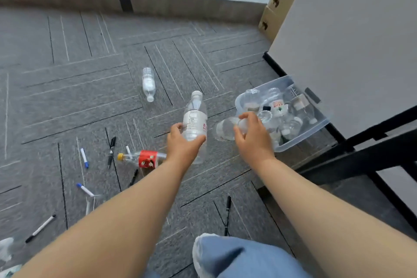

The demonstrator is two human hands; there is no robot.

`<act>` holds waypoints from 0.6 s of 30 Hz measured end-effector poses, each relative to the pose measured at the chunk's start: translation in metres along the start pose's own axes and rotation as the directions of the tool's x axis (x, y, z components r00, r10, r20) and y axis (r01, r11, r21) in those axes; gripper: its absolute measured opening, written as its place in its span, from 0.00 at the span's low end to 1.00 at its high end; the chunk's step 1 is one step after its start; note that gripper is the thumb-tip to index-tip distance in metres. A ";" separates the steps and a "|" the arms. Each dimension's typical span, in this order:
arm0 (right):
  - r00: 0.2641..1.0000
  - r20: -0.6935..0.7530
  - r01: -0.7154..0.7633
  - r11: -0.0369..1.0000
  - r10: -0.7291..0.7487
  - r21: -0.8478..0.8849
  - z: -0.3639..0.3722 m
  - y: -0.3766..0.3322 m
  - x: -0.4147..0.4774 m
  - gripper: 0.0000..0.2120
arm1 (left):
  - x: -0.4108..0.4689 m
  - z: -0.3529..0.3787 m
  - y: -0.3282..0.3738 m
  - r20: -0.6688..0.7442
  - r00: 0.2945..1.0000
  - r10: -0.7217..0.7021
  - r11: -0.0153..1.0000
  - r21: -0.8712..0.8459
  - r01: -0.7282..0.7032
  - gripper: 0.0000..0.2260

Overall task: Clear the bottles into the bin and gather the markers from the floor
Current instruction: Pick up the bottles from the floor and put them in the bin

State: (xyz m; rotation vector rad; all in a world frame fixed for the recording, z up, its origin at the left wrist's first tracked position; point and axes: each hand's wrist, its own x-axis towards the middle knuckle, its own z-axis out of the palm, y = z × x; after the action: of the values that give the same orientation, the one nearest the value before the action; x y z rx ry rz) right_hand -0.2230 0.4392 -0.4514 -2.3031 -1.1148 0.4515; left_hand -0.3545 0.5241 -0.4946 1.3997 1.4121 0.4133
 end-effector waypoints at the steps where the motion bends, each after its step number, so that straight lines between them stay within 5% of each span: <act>1: 1.000 -0.022 0.002 1.000 -0.002 -0.010 -0.011 0.000 0.002 0.13 | -0.003 0.006 0.010 0.002 1.000 -0.022 0.997 -0.079 0.023 0.30; 6: 0.989 -0.147 0.012 1.000 -0.017 -0.029 -0.060 0.003 0.021 0.14 | -0.012 0.026 0.061 0.040 0.999 0.011 0.990 -0.138 -0.006 0.28; 11: 0.950 -0.279 -0.149 0.989 0.138 -0.016 -0.085 0.019 0.063 0.18 | 0.017 0.034 0.110 0.105 0.993 0.056 0.982 -0.183 -0.036 0.32; 18: 0.883 -0.079 -0.469 0.862 0.463 -0.191 -0.071 0.059 0.106 0.24 | 0.053 0.050 0.122 0.256 0.965 0.060 0.981 -0.192 -0.010 0.33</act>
State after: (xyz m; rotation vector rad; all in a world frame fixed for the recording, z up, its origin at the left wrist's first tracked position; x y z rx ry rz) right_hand -0.0864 0.4704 -0.4366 -2.7601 -0.5954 0.4939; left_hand -0.2376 0.5809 -0.4359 1.2741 1.1053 0.3612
